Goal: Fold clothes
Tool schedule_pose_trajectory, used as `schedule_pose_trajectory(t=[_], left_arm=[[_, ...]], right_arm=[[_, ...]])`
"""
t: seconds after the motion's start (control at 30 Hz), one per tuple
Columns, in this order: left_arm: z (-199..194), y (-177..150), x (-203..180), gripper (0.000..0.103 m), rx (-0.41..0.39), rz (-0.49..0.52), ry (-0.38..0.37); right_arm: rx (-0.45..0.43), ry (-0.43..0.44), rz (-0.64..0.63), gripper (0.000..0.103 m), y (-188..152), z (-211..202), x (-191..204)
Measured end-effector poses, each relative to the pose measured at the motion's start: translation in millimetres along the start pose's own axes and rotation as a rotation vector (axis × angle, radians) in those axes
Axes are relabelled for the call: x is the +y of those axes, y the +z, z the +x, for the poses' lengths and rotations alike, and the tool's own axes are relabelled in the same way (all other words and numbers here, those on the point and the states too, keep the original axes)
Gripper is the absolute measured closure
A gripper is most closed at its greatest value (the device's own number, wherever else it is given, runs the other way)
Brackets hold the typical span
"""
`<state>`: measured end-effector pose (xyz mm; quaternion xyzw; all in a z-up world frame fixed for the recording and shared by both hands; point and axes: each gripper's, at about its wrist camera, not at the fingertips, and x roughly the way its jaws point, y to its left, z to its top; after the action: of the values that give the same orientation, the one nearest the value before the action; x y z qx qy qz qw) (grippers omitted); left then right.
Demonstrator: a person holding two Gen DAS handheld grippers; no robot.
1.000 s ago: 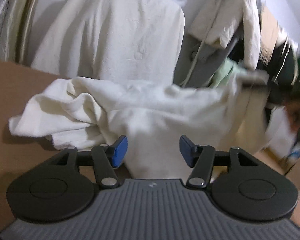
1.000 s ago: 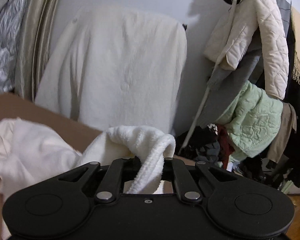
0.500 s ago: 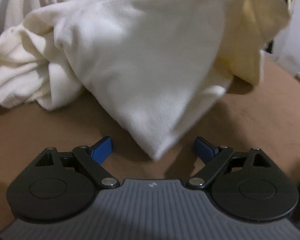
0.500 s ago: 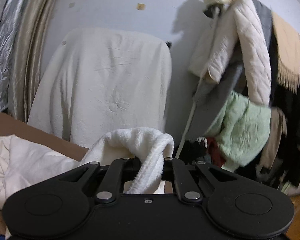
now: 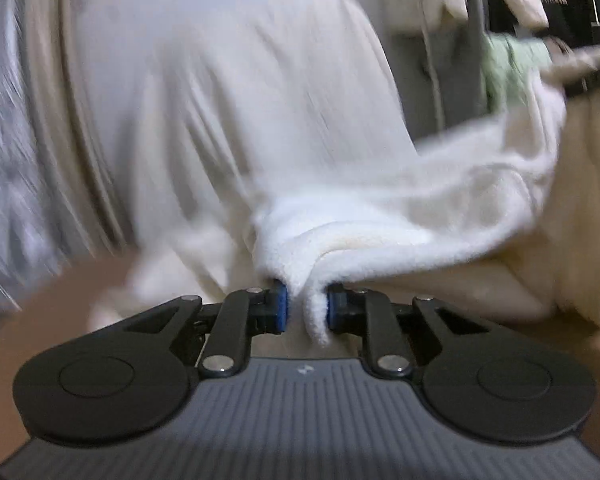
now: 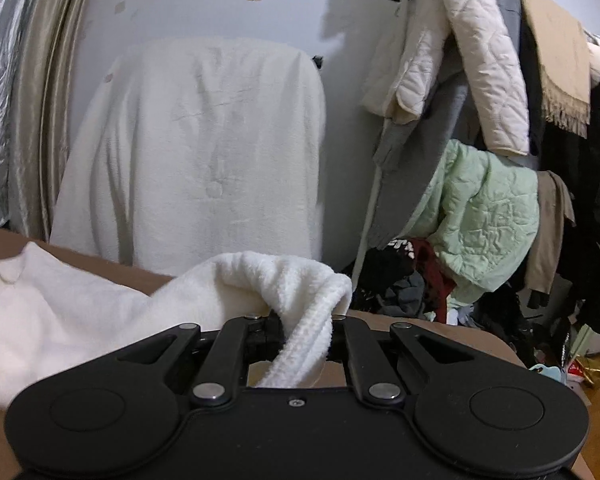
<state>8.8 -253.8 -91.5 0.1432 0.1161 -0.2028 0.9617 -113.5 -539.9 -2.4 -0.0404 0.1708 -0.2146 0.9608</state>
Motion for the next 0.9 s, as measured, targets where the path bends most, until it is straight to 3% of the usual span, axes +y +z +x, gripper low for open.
schedule_pose_trajectory(t=[0.1, 0.17, 0.27, 0.37, 0.47, 0.53, 0.57, 0.63, 0.7, 0.77, 0.8, 0.87, 0.9], left_arm=[[-17, 24, 16, 0.086, -0.086, 0.02, 0.105], [-24, 42, 41, 0.086, -0.095, -0.025, 0.145], [-37, 65, 77, 0.086, -0.143, -0.036, 0.231], [-73, 93, 102, 0.086, -0.258, 0.004, 0.341], [-108, 105, 121, 0.086, -0.349, -0.018, 0.388], [-132, 100, 134, 0.084, -0.378, -0.042, 0.409], [-138, 92, 140, 0.079, -0.346, -0.052, 0.411], [-132, 62, 156, 0.076, -0.167, -0.102, 0.4], [-110, 27, 173, 0.074, 0.104, -0.168, 0.369], [-82, -12, 191, 0.069, 0.4, -0.262, 0.349], [-75, -31, 199, 0.067, 0.504, -0.333, 0.349], [-80, -54, 212, 0.066, 0.583, -0.469, 0.331], [-88, -55, 216, 0.064, 0.567, -0.507, 0.313]], right_arm=[[-0.03, 0.017, 0.033, 0.094, 10, -7, -1], [-0.039, 0.059, 0.096, 0.094, 16, -14, -2], [-0.098, 0.156, 0.128, 0.094, 30, -35, 4], [-0.157, 0.254, 0.142, 0.094, 41, -59, 13], [-0.213, 0.352, 0.121, 0.094, 46, -91, 30], [-0.174, 0.499, 0.146, 0.094, 35, -102, 38], [-0.12, 0.587, 0.171, 0.094, 27, -100, 41], [0.04, 0.734, 0.214, 0.093, 0, -90, 55], [0.204, 0.809, 0.184, 0.093, -31, -79, 76], [0.327, 0.816, 0.094, 0.093, -56, -72, 98], [0.373, 0.826, 0.062, 0.093, -65, -70, 105], [0.436, 0.847, 0.074, 0.089, -73, -65, 108], [0.46, 0.859, 0.096, 0.089, -73, -63, 106]])
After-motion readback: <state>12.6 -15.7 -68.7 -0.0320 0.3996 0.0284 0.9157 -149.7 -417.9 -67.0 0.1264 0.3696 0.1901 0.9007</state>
